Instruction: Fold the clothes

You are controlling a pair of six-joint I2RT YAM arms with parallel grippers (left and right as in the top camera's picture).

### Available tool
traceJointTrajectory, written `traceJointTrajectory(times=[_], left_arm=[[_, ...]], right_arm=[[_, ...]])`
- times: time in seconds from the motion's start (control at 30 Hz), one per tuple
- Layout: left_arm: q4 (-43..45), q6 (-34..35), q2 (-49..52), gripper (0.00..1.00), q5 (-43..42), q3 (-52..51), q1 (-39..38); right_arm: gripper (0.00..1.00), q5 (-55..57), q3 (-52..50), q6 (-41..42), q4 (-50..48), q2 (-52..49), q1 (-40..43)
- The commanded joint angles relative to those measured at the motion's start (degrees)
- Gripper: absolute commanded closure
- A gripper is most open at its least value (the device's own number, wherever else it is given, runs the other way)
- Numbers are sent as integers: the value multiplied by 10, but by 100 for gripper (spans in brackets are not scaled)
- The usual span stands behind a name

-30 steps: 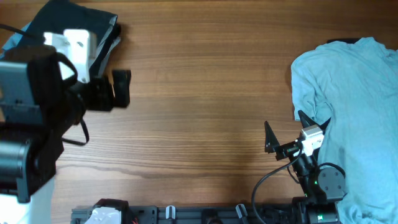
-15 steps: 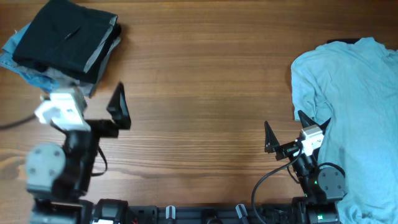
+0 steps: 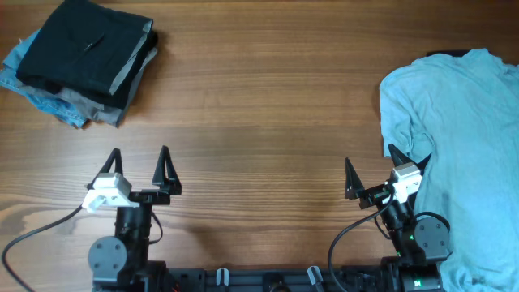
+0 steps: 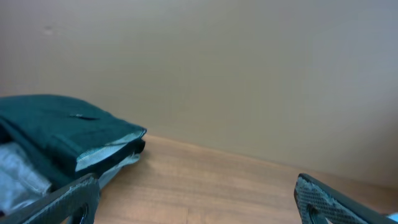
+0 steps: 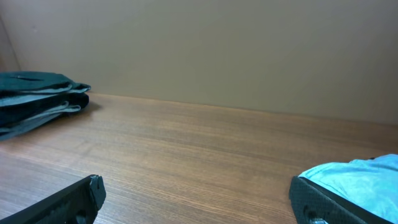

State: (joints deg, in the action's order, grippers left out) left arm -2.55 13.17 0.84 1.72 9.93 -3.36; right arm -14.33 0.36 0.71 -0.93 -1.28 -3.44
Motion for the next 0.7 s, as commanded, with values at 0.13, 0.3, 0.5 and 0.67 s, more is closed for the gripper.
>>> traceJointTrajectory(times=[0.13,0.3,0.5,0.67], left_arm=[[6,8,-7,0,7,-96,1],[-14,8,-5,0,7,-96,1],[-14,8,-5,0,7,-96,1],[-14,8,-5,0,7,-96,1]], right_arm=[[0,-5,0,-7,-3,2,-2],[0,-5,0,-7,-3,2,-2],[0,-5,0,-7,-3,2,-2],[0,-5,0,-7,-3,2,-2]])
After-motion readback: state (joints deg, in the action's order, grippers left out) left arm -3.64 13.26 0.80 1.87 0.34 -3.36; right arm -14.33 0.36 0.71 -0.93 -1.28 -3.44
